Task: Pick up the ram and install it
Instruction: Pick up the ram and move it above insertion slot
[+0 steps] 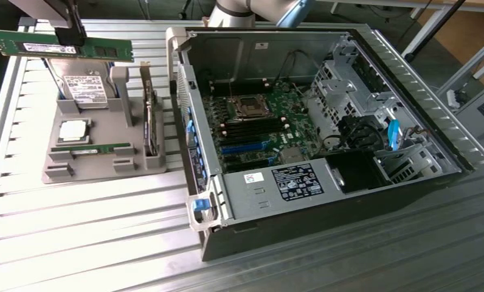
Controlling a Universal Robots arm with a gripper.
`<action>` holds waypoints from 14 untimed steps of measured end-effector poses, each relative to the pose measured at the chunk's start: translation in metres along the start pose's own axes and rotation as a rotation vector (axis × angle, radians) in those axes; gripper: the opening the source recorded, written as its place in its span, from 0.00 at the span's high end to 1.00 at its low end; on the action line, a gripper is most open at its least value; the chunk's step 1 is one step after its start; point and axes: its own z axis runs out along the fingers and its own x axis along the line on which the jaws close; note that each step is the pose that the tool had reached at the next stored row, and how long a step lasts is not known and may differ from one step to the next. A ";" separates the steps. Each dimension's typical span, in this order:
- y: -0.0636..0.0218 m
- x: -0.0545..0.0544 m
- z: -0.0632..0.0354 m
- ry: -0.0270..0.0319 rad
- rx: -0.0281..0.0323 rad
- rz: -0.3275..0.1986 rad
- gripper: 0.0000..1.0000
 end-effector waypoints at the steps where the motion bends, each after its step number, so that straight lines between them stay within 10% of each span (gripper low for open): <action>1: -0.0016 0.000 0.0000 0.0001 -0.0008 0.000 0.89; 14: -0.0201 -0.002 0.0003 0.0012 -0.0102 0.000 0.89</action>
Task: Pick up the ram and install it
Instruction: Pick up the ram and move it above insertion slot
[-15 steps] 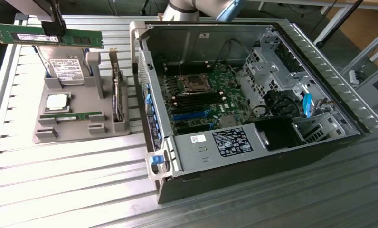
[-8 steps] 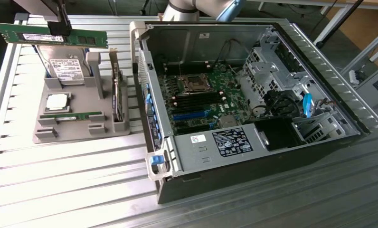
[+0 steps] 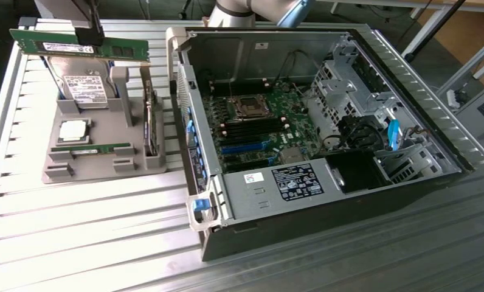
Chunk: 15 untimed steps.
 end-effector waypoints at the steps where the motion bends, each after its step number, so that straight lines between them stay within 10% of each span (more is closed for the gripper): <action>1: -0.0021 0.000 0.0000 0.0001 -0.0011 0.000 0.89; 15: -0.0217 -0.003 0.0000 0.0013 -0.0105 0.000 0.89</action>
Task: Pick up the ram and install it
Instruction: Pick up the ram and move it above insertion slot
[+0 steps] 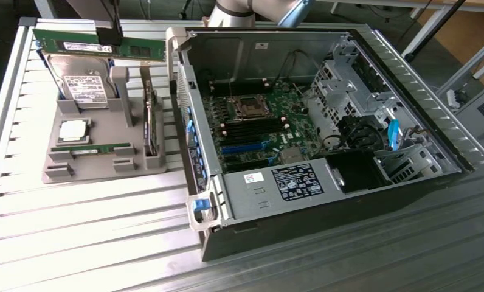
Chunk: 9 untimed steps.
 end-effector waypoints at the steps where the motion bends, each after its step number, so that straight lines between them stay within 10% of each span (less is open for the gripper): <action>1: -0.0015 0.000 0.0000 0.0001 -0.0008 0.000 0.89; 9: -0.0178 -0.002 -0.0001 0.0013 -0.0109 0.000 0.89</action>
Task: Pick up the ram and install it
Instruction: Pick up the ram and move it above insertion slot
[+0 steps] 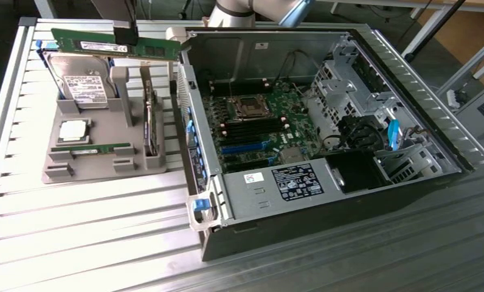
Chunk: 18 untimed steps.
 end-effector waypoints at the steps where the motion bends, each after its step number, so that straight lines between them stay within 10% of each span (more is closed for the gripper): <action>1: -0.0013 0.000 0.0000 0.0001 -0.0010 0.000 0.89; 18: -0.0296 -0.004 -0.0002 0.0030 -0.0242 0.000 0.89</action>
